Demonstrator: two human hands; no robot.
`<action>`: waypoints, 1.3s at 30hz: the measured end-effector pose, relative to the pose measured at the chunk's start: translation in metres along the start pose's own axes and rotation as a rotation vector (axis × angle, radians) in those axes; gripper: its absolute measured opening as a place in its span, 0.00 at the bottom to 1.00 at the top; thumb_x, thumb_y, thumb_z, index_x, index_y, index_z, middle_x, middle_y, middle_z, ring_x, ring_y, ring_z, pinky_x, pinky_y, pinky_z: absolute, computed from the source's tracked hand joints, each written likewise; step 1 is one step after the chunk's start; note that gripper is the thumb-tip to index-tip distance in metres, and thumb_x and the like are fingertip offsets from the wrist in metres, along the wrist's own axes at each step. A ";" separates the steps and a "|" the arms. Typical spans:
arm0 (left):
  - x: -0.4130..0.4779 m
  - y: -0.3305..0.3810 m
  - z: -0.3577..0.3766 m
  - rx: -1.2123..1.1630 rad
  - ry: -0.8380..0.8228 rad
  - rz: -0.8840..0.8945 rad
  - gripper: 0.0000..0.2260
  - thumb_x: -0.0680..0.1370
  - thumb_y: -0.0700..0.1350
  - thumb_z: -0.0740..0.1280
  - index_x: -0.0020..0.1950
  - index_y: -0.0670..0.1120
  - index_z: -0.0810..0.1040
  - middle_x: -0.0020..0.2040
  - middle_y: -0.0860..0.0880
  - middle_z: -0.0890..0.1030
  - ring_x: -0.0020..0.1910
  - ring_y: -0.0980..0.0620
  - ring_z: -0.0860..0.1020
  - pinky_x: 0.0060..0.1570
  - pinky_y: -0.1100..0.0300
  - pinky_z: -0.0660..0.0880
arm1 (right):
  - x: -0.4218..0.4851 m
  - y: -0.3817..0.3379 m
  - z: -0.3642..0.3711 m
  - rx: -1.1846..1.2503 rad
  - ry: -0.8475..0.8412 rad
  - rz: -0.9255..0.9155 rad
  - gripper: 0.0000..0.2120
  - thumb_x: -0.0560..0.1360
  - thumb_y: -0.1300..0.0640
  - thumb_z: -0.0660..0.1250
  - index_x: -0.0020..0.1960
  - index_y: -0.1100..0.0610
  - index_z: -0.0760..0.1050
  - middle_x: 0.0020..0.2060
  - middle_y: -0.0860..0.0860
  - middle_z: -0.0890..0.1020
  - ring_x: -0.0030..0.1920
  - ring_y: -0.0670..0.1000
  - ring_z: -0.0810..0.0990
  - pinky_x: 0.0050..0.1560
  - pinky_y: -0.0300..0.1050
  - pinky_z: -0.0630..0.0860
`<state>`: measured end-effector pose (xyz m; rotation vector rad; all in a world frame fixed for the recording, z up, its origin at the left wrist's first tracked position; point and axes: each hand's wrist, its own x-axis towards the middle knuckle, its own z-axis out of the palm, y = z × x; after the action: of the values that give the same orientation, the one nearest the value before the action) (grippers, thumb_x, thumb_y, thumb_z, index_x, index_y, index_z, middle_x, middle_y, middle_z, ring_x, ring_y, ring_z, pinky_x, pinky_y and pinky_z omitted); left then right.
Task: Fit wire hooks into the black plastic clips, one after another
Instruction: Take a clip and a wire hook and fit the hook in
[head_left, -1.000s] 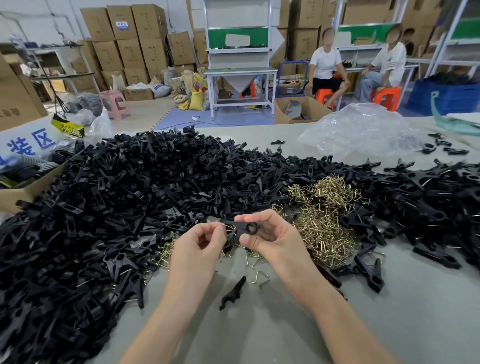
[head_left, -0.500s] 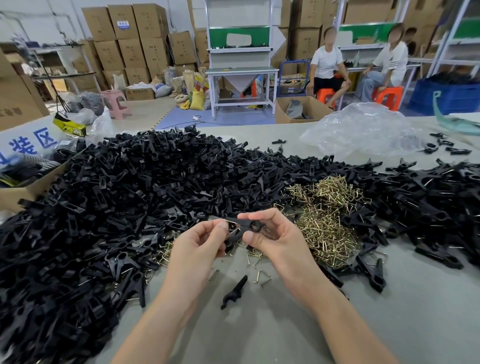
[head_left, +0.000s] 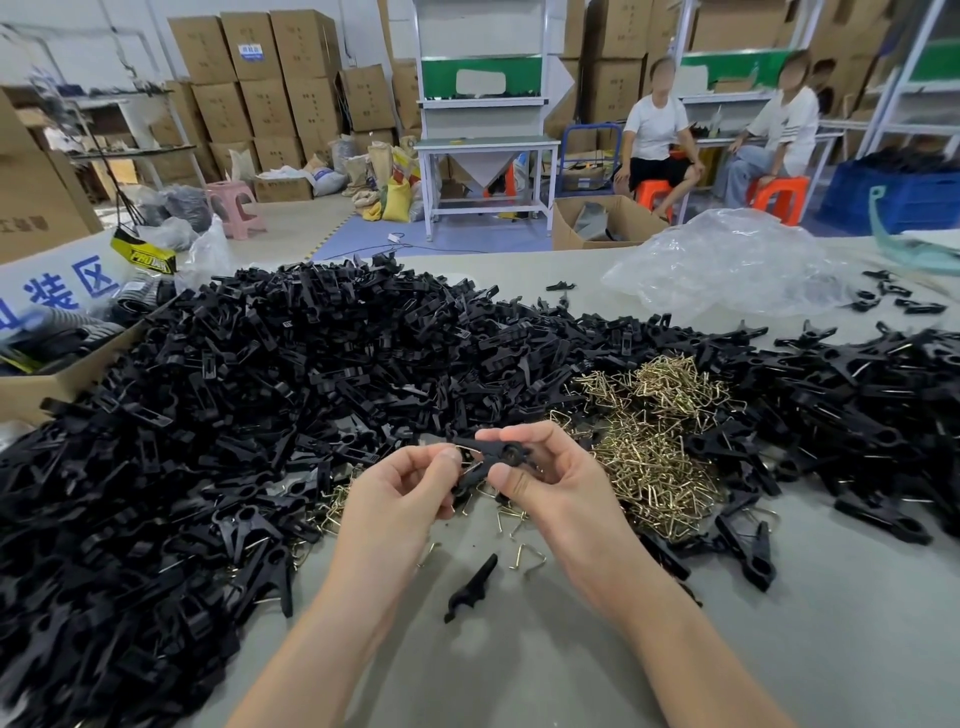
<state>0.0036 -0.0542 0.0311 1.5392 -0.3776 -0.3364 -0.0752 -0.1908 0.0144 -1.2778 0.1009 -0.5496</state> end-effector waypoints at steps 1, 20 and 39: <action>0.001 -0.002 0.000 -0.006 -0.006 -0.009 0.06 0.78 0.48 0.70 0.44 0.50 0.85 0.33 0.51 0.79 0.33 0.55 0.75 0.39 0.59 0.75 | 0.000 -0.001 0.000 -0.024 0.003 -0.007 0.12 0.74 0.71 0.71 0.53 0.58 0.78 0.56 0.50 0.86 0.55 0.46 0.84 0.54 0.36 0.78; -0.005 0.001 0.019 -0.449 -0.217 -0.330 0.14 0.78 0.47 0.60 0.36 0.48 0.80 0.37 0.45 0.79 0.37 0.51 0.79 0.37 0.58 0.74 | -0.006 0.018 0.015 -0.974 -0.095 -0.382 0.16 0.74 0.39 0.65 0.56 0.44 0.81 0.53 0.40 0.75 0.59 0.40 0.68 0.61 0.34 0.67; -0.007 -0.002 0.030 -0.195 -0.015 -0.232 0.26 0.83 0.57 0.59 0.27 0.51 0.79 0.27 0.47 0.75 0.27 0.52 0.75 0.34 0.55 0.71 | -0.009 0.021 0.013 -0.927 -0.126 -0.322 0.11 0.70 0.50 0.66 0.52 0.47 0.81 0.58 0.38 0.73 0.58 0.39 0.68 0.50 0.29 0.70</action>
<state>-0.0160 -0.0783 0.0288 1.3913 -0.1717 -0.5498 -0.0712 -0.1715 -0.0026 -2.2542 0.0416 -0.7295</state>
